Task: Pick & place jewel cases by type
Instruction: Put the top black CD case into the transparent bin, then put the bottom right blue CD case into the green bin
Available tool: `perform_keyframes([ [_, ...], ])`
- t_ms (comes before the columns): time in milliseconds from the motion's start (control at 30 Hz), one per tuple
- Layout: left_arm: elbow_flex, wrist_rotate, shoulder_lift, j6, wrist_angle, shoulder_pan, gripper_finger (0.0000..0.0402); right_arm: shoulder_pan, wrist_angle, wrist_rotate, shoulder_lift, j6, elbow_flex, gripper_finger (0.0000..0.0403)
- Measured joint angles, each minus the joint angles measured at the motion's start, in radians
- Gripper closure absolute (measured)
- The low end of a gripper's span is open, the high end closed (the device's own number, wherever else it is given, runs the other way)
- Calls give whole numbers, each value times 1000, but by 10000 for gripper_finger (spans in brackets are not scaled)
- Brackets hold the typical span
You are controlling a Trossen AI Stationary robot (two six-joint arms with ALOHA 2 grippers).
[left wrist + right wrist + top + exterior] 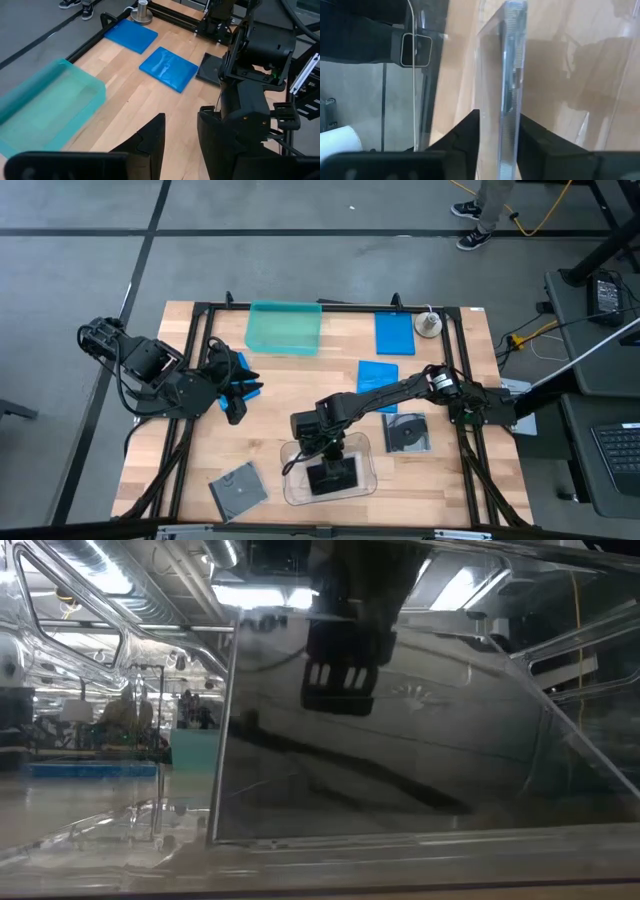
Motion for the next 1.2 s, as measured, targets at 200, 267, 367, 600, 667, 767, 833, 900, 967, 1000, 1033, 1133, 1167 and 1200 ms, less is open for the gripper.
perform_keyframes([
  [200, 0, -1, 0, 0, 0, 0, 299, 0, -17, 49, 0, 0, 0, 252],
  [267, 0, -3, 0, 0, 0, 0, 298, 0, -18, 57, 0, 0, 0, 244],
  [367, 0, -12, 0, 0, 0, 0, 296, 0, -29, 87, 0, -1, 0, 240],
  [600, 0, -22, 6, -8, 0, 0, 298, -1, -152, 184, -1, -32, 31, 241],
  [667, 0, -25, 14, -2, 0, -6, 299, -2, -177, 212, -4, -48, 53, 240],
  [767, 0, -36, 31, 8, -1, -7, 298, -8, -237, 266, -4, -53, 104, 241],
  [833, 0, -41, 45, 9, -1, -7, 296, -12, -247, 301, -6, -57, 143, 242],
  [900, 0, -41, 55, 15, -1, -6, 295, -18, -275, 345, -5, -56, 186, 241],
  [967, 0, -42, 63, 15, -1, -6, 295, -22, -303, 394, -4, -54, 237, 240],
  [1000, 0, -42, 67, 13, -1, -6, 296, -22, -310, 428, -5, -54, 262, 240],
  [1033, 0, -42, 71, 11, -1, -7, 297, -23, -322, 471, -6, -55, 284, 240],
  [1133, 0, -42, 74, -2, -1, -16, 299, -23, -359, 619, -5, -57, 340, 240],
  [1167, 0, -43, 74, -7, -1, -20, 300, -25, -361, 665, -6, -57, 349, 240],
  [1200, 0, -43, 74, -10, -1, -24, 300, -30, -366, 704, -6, -53, 356, 240],
])
